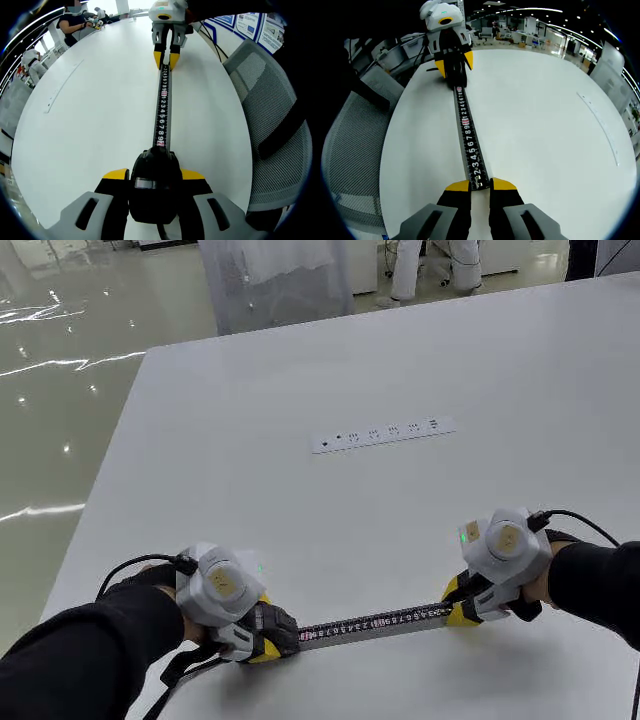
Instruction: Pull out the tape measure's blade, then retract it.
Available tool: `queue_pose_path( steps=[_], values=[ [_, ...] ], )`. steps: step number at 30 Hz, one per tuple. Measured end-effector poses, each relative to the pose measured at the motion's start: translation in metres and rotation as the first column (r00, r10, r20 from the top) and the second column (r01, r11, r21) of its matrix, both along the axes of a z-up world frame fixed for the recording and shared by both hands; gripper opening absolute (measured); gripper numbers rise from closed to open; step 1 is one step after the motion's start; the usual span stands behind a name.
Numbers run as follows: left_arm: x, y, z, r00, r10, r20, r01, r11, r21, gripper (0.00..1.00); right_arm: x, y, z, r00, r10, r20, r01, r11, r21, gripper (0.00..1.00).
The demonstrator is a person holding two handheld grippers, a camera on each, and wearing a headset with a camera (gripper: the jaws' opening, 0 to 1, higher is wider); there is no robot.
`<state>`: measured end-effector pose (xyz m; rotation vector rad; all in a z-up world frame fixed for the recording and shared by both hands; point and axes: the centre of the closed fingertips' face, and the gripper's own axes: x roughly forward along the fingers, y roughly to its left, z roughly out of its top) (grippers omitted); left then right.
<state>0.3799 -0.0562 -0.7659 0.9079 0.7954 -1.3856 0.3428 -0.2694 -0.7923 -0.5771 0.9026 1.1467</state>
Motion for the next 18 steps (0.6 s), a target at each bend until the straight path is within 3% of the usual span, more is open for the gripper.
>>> queue_pose_path(
  steps=[18],
  values=[
    [0.001,0.0,0.0,1.0,0.005,0.003,-0.005,1.0,0.001,0.32,0.0,-0.012,-0.001,1.0,-0.007,-0.006,0.007,1.0,-0.006,0.08]
  ],
)
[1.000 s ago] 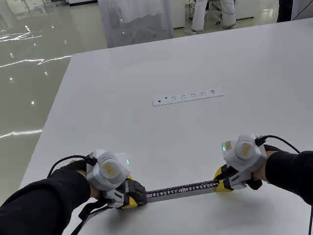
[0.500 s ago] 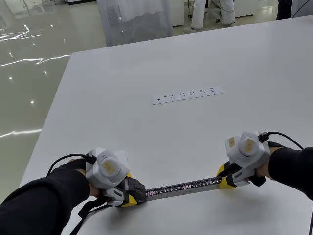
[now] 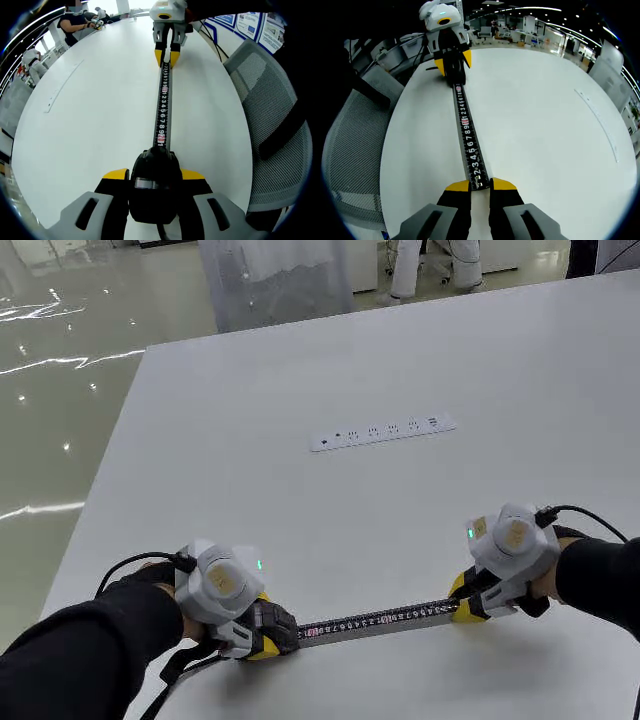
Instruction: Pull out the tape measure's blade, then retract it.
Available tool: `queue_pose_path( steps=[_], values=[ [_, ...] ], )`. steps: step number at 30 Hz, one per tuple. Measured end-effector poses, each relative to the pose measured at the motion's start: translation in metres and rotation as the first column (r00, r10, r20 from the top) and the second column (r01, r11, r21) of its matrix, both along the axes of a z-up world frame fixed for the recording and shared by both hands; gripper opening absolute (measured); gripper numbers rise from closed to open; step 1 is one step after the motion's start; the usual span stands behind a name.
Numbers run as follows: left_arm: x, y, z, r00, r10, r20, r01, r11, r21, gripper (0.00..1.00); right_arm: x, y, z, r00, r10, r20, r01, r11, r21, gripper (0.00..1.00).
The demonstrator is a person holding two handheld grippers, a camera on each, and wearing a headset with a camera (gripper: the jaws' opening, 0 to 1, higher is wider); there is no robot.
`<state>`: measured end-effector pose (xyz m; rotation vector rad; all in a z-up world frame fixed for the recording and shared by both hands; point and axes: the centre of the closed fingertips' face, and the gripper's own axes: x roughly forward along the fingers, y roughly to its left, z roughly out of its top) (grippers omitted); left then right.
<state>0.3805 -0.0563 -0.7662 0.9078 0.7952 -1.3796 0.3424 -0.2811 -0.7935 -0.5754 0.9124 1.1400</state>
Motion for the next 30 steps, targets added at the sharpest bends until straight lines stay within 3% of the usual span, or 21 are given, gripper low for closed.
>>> queue_pose_path(
  steps=[30],
  values=[
    [-0.001,0.0,0.0,1.0,-0.001,0.003,0.001,1.0,0.003,0.32,-0.003,-0.015,0.0,1.0,-0.024,-0.007,0.024,1.0,-0.005,0.08]
  ],
)
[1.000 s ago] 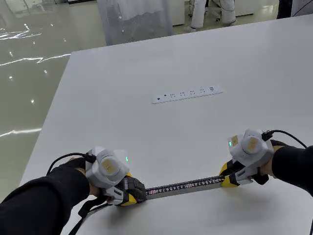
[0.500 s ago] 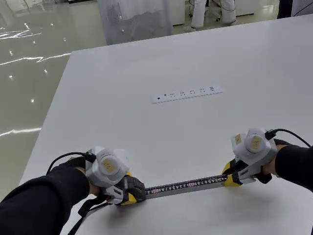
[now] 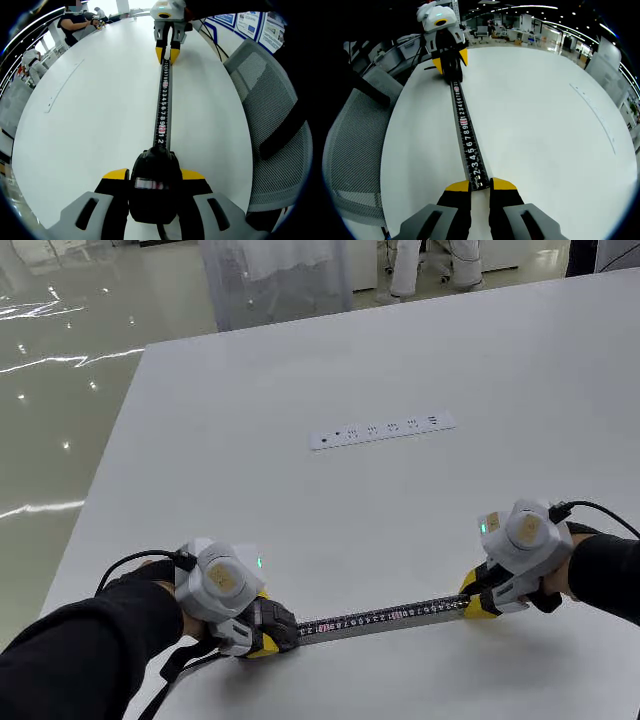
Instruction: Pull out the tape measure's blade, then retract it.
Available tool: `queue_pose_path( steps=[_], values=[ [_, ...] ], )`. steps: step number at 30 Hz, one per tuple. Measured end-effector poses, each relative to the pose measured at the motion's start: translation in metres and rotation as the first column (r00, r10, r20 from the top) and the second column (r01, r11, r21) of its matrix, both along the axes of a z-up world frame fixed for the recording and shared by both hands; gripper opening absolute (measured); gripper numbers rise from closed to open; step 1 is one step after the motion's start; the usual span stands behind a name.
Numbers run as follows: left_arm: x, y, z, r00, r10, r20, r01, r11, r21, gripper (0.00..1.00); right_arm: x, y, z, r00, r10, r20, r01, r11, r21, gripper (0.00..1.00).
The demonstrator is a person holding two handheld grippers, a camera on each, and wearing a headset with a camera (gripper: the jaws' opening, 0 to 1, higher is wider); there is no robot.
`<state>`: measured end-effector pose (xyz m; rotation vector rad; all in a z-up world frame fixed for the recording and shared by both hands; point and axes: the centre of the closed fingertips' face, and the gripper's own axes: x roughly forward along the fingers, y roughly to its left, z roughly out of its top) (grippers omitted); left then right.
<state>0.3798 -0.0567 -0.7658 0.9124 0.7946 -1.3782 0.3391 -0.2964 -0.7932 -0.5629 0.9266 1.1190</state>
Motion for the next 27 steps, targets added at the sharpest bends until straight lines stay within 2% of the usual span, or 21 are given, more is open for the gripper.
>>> queue_pose_path(
  steps=[17,24,27],
  values=[
    [-0.0003,-0.0002,0.0001,1.0,0.001,0.001,-0.001,1.0,-0.003,0.32,-0.0017,-0.0038,0.0002,1.0,-0.004,-0.005,0.004,1.0,-0.004,0.08],
    [-0.0002,-0.0001,0.0001,1.0,-0.001,0.003,0.001,1.0,-0.003,0.32,-0.0011,-0.0032,0.0007,1.0,-0.008,-0.02,0.008,1.0,0.003,0.09],
    [0.0014,0.0008,0.0007,1.0,-0.004,-0.003,0.004,1.0,-0.022,0.32,-0.001,-0.0024,0.0006,1.0,-0.002,-0.023,0.002,1.0,-0.007,0.09]
  ],
)
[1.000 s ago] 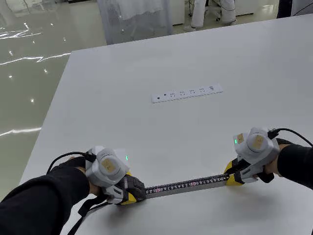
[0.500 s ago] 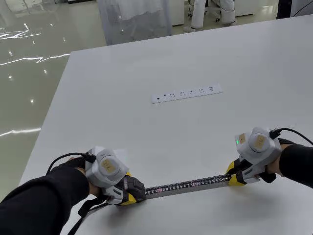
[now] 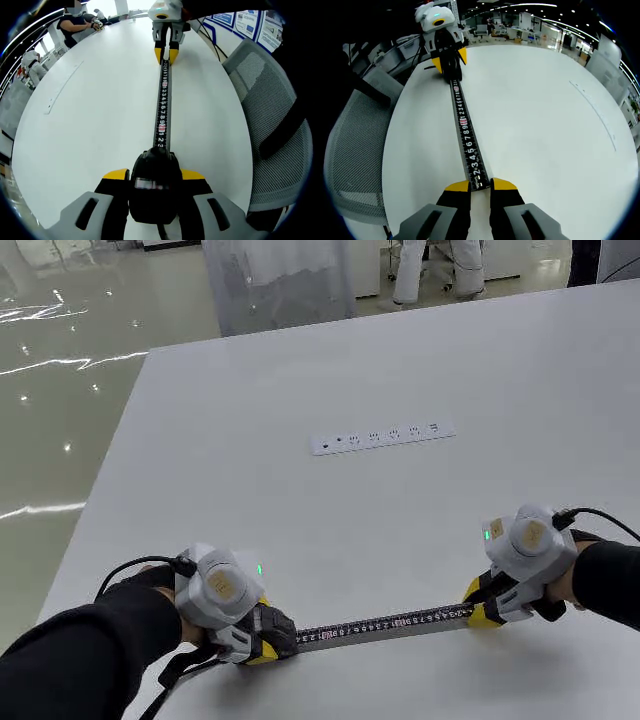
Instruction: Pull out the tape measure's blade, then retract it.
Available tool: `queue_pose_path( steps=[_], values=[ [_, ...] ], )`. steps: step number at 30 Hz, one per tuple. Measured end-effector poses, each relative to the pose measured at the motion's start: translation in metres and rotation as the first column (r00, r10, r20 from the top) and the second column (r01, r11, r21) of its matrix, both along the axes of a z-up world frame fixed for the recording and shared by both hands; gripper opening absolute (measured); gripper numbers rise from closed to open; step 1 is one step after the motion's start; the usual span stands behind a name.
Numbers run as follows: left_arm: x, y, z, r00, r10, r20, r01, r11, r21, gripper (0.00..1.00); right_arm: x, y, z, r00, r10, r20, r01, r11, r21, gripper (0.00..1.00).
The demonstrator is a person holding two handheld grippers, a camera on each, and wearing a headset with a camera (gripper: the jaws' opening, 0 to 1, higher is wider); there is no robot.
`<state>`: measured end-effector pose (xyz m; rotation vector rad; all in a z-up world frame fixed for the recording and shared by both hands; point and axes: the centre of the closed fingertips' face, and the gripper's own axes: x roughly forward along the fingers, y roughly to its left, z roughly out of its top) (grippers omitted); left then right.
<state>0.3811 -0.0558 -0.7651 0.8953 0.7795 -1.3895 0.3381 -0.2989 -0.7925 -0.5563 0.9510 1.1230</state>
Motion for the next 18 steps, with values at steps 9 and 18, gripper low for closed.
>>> queue_pose_path(
  steps=[9,18],
  values=[
    [-0.002,-0.0035,0.0007,1.0,-0.018,-0.007,0.018,1.0,-0.002,0.32,-0.0012,0.0004,-0.0001,0.999,0.054,0.003,-0.054,0.997,-0.046,0.1],
    [-0.0013,-0.003,0.0,0.999,-0.033,-0.003,0.033,0.999,0.017,0.33,-0.0014,0.0007,-0.0008,0.993,0.121,0.015,-0.119,0.989,-0.092,0.1]
  ],
)
